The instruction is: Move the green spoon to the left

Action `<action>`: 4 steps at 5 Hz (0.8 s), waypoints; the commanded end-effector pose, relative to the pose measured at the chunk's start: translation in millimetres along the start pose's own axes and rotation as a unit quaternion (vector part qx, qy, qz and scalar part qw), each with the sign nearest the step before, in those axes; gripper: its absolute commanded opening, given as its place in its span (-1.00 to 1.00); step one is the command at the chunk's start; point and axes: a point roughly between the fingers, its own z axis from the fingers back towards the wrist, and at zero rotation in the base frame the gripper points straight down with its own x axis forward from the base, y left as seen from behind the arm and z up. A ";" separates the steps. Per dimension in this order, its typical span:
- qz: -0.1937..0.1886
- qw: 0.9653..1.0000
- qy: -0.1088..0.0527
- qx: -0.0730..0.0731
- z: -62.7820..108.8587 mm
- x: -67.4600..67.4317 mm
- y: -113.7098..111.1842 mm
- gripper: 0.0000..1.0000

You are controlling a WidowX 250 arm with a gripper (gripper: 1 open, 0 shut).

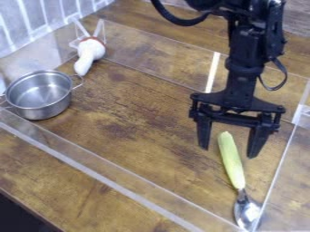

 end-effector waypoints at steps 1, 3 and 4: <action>0.004 1.000 -0.024 -0.010 8.3 3.8 -9.0 1.00; 0.029 0.999 -0.025 -0.002 -12.0 7.9 -10.3 1.00; 0.032 0.999 -0.027 0.003 -15.7 9.2 -9.9 1.00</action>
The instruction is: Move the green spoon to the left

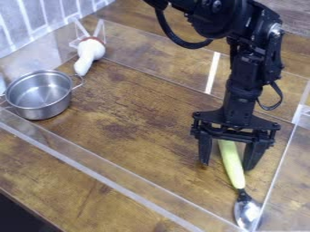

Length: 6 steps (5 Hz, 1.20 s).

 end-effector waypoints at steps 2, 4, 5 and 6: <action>-0.007 1.000 -0.021 0.000 10.0 9.0 3.0 1.00; 0.033 0.999 -0.024 0.006 9.9 18.7 0.5 1.00; 0.071 0.997 -0.024 0.007 10.3 20.2 -10.6 1.00; 0.082 0.996 -0.024 0.011 10.0 23.8 -10.0 1.00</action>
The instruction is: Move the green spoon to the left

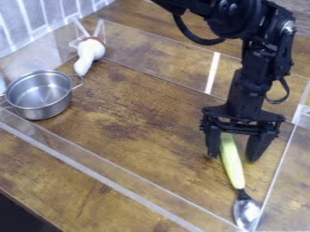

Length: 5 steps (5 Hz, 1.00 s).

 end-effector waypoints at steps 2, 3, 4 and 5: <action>0.042 0.999 -0.012 0.000 7.3 7.9 0.6 1.00; 0.046 0.999 -0.011 0.000 14.2 10.6 -5.4 -1.00; 0.035 0.999 -0.012 0.000 16.0 6.5 -9.0 -1.00; 0.024 1.000 -0.011 -0.009 32.3 2.7 -10.1 -1.00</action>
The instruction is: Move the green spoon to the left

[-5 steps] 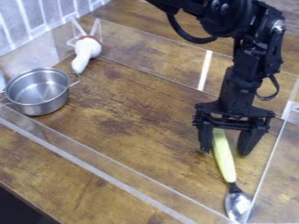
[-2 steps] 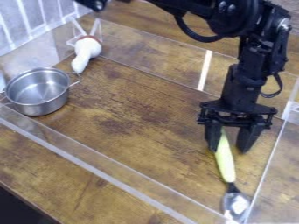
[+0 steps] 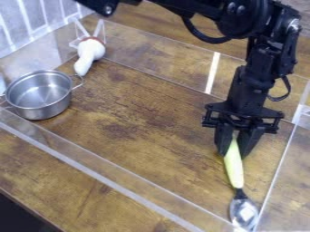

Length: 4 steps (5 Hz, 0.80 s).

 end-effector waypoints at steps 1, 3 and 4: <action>0.006 0.999 -0.023 -0.044 50.9 6.0 -8.7 -1.00; 0.031 0.996 -0.040 -0.077 118.0 23.2 8.5 -1.00; 0.027 0.995 -0.042 -0.091 135.0 18.4 14.0 -1.00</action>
